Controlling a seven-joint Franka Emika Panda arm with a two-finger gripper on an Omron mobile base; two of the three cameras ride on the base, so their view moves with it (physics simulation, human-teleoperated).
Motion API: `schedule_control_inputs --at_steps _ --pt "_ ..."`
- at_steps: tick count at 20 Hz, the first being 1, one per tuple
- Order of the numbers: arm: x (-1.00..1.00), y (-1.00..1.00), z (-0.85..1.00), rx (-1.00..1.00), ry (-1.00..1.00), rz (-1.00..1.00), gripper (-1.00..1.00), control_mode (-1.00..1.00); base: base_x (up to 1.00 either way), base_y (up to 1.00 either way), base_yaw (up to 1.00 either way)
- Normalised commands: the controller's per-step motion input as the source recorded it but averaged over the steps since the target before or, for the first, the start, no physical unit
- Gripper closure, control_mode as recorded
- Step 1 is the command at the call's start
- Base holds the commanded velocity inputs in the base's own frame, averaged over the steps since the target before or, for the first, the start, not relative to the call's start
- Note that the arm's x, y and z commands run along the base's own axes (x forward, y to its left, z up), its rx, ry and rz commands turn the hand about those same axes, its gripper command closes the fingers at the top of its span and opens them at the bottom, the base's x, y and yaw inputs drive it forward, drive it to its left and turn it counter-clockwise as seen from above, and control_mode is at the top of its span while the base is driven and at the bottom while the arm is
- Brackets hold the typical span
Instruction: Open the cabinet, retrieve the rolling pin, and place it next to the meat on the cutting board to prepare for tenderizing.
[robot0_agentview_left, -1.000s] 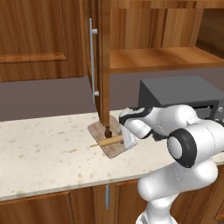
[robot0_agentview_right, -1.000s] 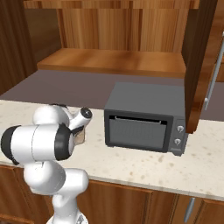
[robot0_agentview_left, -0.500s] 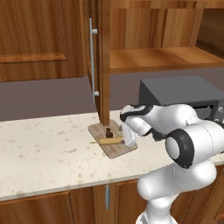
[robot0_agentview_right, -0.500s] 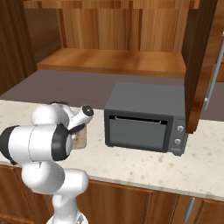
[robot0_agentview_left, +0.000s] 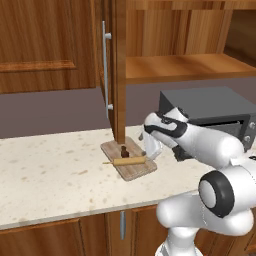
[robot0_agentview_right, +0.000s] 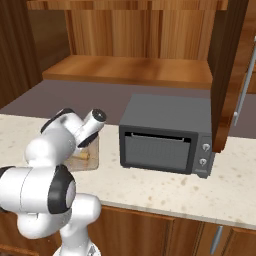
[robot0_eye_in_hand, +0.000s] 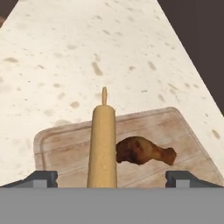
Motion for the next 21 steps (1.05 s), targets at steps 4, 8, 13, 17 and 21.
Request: schedule_control_inputs --at_steps 4,8,13,17,21 --pt "-0.58 -0.25 0.73 0.0 0.0 -0.04 -1.0 -1.0 0.0 0.0 0.0" --pt "-0.76 -0.19 0.69 0.0 0.0 -0.07 -1.0 -1.0 0.0 0.0 0.0" --pt "-0.89 -0.11 0.55 0.0 0.0 -0.11 -1.0 -1.0 0.0 0.0 0.0" --pt "-0.98 -0.04 0.51 0.01 0.0 -0.15 -1.0 -1.0 0.0 0.0 0.0" --pt "-1.0 -0.01 0.45 0.01 0.0 -0.18 -1.0 -1.0 0.0 0.0 0.0"
